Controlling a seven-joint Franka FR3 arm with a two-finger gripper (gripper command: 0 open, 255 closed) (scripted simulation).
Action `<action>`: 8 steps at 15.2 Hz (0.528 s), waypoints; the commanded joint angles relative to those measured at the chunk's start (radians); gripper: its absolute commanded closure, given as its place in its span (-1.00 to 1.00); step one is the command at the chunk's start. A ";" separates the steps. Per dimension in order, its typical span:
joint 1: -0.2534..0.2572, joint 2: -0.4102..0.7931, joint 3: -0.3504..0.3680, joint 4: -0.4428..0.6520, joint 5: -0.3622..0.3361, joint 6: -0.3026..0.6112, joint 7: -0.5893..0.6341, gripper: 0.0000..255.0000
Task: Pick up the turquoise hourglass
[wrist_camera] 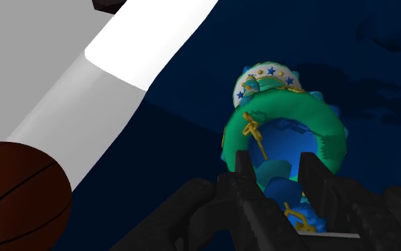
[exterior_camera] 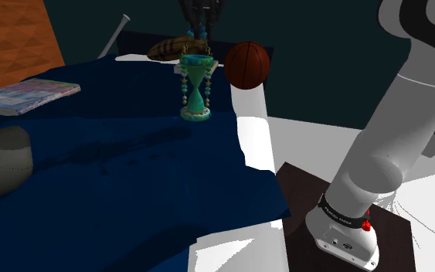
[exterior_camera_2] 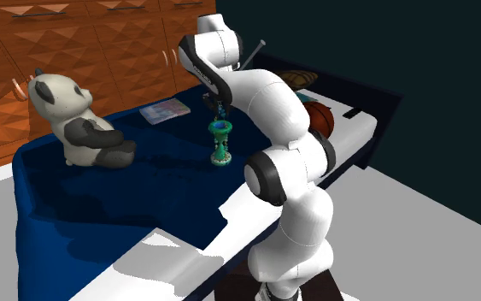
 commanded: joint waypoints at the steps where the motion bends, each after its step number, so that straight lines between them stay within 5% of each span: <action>1: 0.001 0.018 0.002 0.051 -0.006 -0.033 -0.001 1.00; 8: 0.014 0.082 0.012 0.209 -0.030 -0.131 0.007 1.00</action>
